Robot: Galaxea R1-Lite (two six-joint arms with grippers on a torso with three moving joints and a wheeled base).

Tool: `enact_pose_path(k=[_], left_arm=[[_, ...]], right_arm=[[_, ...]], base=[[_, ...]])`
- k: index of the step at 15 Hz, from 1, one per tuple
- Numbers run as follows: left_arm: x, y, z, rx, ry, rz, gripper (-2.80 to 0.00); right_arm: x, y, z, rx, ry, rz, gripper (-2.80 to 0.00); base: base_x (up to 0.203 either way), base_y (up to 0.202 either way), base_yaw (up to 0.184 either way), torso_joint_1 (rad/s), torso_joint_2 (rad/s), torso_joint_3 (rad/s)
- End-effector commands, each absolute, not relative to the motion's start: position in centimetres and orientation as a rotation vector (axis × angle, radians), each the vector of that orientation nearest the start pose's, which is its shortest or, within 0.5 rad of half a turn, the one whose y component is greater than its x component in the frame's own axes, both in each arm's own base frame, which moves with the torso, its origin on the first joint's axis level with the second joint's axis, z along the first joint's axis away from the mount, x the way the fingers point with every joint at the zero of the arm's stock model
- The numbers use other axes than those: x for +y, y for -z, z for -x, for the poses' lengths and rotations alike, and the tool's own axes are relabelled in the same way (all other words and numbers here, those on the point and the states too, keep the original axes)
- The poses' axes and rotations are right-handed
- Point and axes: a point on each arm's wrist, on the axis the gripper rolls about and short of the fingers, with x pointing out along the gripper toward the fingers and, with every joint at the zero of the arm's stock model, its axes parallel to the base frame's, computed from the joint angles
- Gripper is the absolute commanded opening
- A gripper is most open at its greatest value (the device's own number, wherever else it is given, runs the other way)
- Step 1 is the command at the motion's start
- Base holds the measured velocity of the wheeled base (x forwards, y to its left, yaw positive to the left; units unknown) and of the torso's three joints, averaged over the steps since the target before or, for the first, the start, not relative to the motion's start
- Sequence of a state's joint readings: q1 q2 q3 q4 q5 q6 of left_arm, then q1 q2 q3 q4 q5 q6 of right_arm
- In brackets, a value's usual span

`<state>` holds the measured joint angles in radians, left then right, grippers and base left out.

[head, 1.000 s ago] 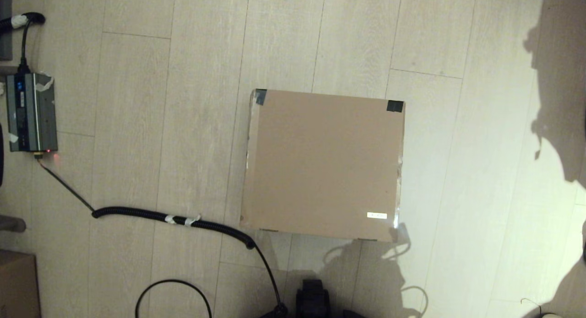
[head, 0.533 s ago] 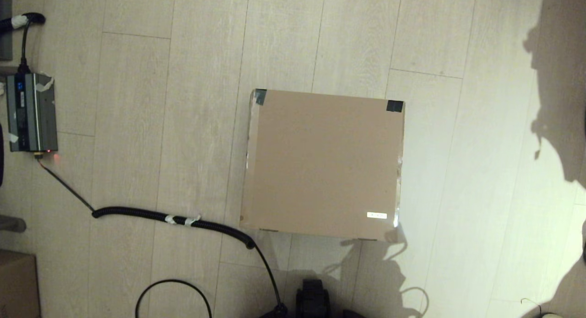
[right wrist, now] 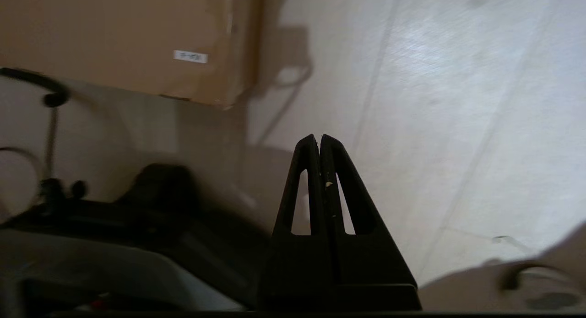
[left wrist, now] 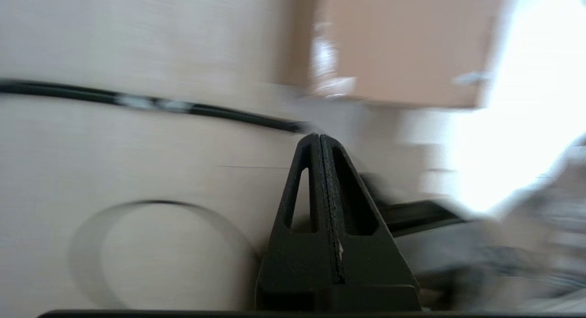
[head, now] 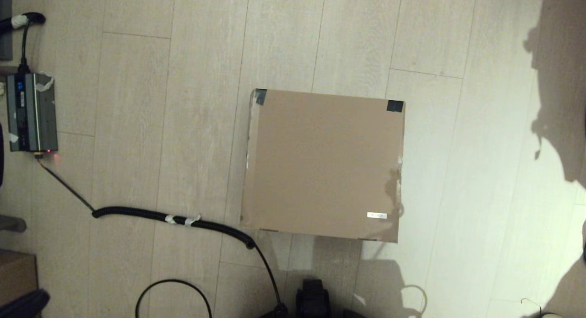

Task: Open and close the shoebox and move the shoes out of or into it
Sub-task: Open the shoe box

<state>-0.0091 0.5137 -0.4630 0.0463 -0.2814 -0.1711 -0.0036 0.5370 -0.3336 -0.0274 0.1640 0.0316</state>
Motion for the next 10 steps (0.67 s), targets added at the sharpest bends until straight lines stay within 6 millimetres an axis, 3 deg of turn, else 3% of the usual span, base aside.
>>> enact_pose_path(k=[1, 3, 5, 8, 10], left_arm=[[-0.9, -21.9, -10.0, 0.397, 0.342, 0.319, -2.80], [-1.2, -21.5, -15.8, 0.512, 0.422, 0.443, -2.80], [-1.5, -19.4, -21.2, 0.589, 0.503, 0.555, -2.80], [-1.6, -14.9, -27.4, 0.638, 0.565, 0.642, -2.80], [-1.7, -12.6, -30.4, 0.591, 0.617, 0.649, -2.80]], right_arm=[[0.5, -17.5, -9.8, 0.453, -0.208, -0.129, -2.80], [0.8, -17.3, -15.6, 0.554, -0.321, -0.251, -2.80], [1.0, -16.0, -21.4, 0.606, -0.432, -0.362, -2.80], [1.0, -12.1, -27.6, 0.592, -0.541, -0.391, -2.80], [0.6, -10.1, -30.2, 0.526, -0.616, -0.389, -2.80]], base=[[0.000, 0.000, 0.000, 0.000, 0.00, 0.000], [0.000, 0.000, 0.000, 0.000, 0.00, 0.000], [0.000, 0.000, 0.000, 0.000, 0.00, 0.000], [0.000, 0.000, 0.000, 0.000, 0.00, 0.000], [0.000, 0.000, 0.000, 0.000, 0.00, 0.000]])
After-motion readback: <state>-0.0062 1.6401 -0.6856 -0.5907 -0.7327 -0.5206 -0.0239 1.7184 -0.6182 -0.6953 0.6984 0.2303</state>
